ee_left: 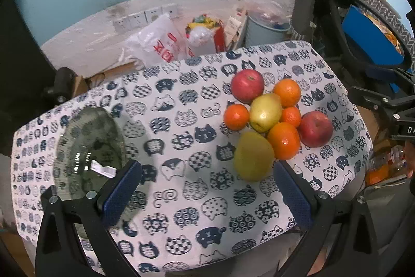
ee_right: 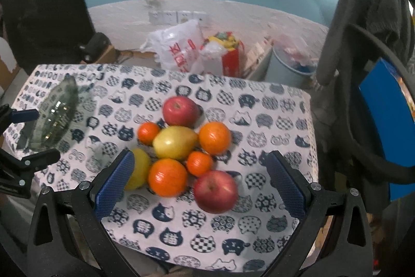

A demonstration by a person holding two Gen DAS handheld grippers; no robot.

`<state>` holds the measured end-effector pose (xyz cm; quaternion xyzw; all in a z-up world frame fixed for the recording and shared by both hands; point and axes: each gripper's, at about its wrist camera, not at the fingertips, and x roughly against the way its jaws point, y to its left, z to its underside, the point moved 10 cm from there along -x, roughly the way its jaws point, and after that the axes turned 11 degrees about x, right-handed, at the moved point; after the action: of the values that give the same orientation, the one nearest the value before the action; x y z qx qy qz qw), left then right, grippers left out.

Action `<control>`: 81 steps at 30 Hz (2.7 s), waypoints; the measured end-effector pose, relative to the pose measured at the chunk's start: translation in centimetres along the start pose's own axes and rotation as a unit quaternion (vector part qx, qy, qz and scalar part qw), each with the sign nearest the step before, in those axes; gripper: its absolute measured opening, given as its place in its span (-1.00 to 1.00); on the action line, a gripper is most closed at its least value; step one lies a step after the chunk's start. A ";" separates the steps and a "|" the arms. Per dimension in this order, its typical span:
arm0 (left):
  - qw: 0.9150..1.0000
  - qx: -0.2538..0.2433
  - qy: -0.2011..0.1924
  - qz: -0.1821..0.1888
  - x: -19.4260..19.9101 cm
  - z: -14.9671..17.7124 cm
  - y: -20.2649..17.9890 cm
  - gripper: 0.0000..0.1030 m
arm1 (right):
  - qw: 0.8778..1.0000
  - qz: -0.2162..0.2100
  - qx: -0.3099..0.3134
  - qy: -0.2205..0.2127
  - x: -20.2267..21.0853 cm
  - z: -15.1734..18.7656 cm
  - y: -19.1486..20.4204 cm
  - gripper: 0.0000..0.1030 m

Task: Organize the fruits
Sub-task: 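Grasp the large green-yellow pear with left tool while right tool grasps a red apple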

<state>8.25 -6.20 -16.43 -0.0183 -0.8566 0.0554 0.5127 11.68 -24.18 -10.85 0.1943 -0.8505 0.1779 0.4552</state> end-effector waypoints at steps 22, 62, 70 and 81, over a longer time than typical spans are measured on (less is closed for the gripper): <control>0.994 -0.058 0.089 -0.002 -9.8 3.5 -5.2 0.99 | 0.998 0.008 -0.017 0.065 -3.6 5.8 -3.3 0.94; 0.987 -0.094 0.125 0.044 -14.5 4.7 -7.7 0.33 | 0.987 -0.040 0.030 0.151 -11.7 10.0 -2.0 0.94; 0.987 -0.090 0.124 0.045 -13.5 5.1 -7.1 0.33 | 0.984 -0.042 0.048 0.166 -13.1 10.1 -1.2 0.94; 0.988 -0.091 0.111 0.049 -12.1 4.9 -6.8 0.33 | 0.979 -0.053 0.063 0.186 -15.9 10.6 -0.2 0.52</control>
<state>9.83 -14.35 -28.53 -0.1127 -0.7937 0.0003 0.5978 12.43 -26.72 -29.75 0.2309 -0.7267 0.2399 0.6009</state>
